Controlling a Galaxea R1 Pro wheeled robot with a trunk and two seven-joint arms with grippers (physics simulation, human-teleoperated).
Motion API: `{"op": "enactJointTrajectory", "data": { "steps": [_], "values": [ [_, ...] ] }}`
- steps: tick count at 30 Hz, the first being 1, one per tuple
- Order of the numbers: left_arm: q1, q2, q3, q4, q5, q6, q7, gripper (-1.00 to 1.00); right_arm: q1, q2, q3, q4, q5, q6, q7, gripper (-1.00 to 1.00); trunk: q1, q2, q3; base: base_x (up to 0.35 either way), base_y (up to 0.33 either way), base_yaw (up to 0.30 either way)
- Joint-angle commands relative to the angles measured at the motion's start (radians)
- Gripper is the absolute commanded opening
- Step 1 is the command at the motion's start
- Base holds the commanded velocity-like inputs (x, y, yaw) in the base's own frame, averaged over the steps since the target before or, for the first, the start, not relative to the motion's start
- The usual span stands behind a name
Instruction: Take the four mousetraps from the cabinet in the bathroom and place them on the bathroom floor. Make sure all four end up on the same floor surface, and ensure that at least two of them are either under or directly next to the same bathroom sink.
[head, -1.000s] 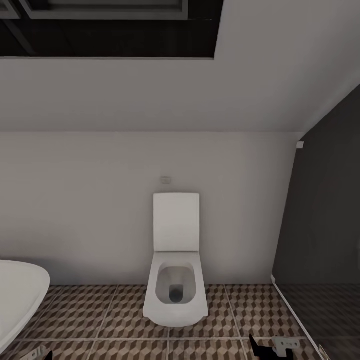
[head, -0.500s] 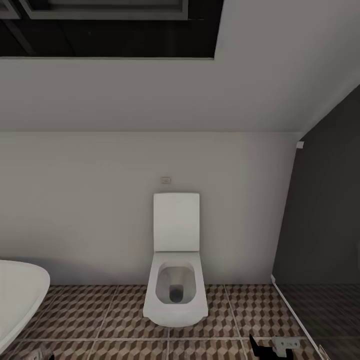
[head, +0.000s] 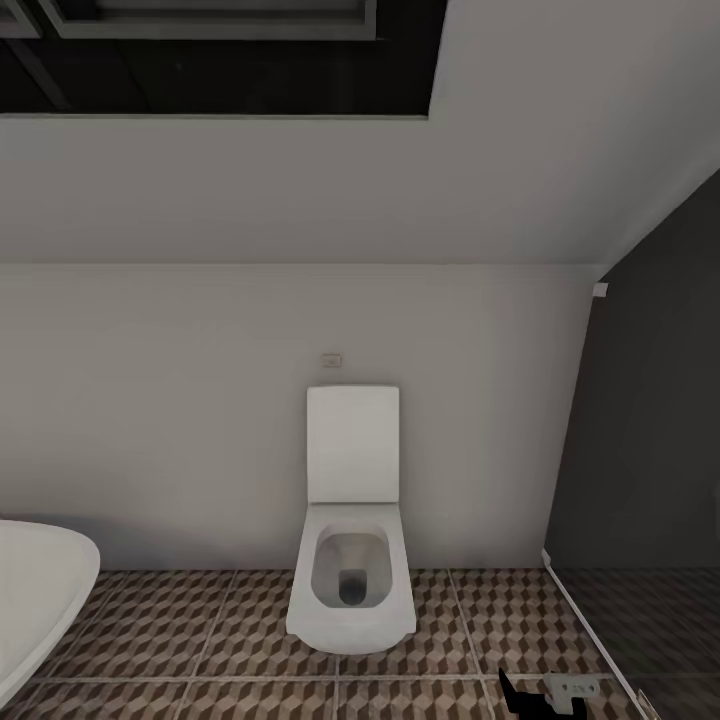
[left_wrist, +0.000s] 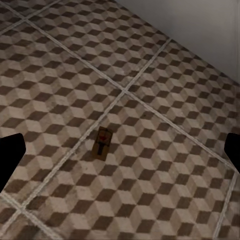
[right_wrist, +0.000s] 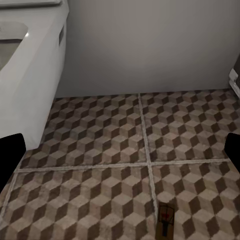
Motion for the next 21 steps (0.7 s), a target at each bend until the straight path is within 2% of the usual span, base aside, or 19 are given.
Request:
{"op": "enactJointTrajectory", "data": {
  "steps": [1, 8, 10, 21],
  "values": [
    [-0.001, -0.003, 0.000, 0.003, 0.011, -0.002, -0.008, 1.00, -0.002, -0.001, -0.009, 0.004, 0.004, -0.005, 0.004, 1.00, 0.000, -0.001, -0.001, 0.000, 0.000, 0.000],
    [-0.001, -0.030, 0.000, 0.012, 0.011, -0.001, -0.007, 1.00, -0.002, -0.001, -0.009, 0.004, 0.004, -0.005, 0.004, 1.00, 0.000, -0.001, -0.001, 0.000, 0.000, 0.000],
    [-0.001, -0.048, 0.000, 0.046, 0.011, -0.001, -0.008, 1.00, -0.002, -0.001, -0.009, 0.004, 0.005, -0.005, 0.004, 1.00, 0.000, -0.001, -0.001, 0.000, 0.000, 0.000],
    [-0.001, -0.062, 0.000, 0.057, 0.011, -0.001, -0.008, 1.00, -0.002, -0.001, -0.009, 0.004, 0.004, -0.005, 0.005, 1.00, 0.000, -0.001, -0.001, 0.000, 0.000, 0.000]
  ]
}}
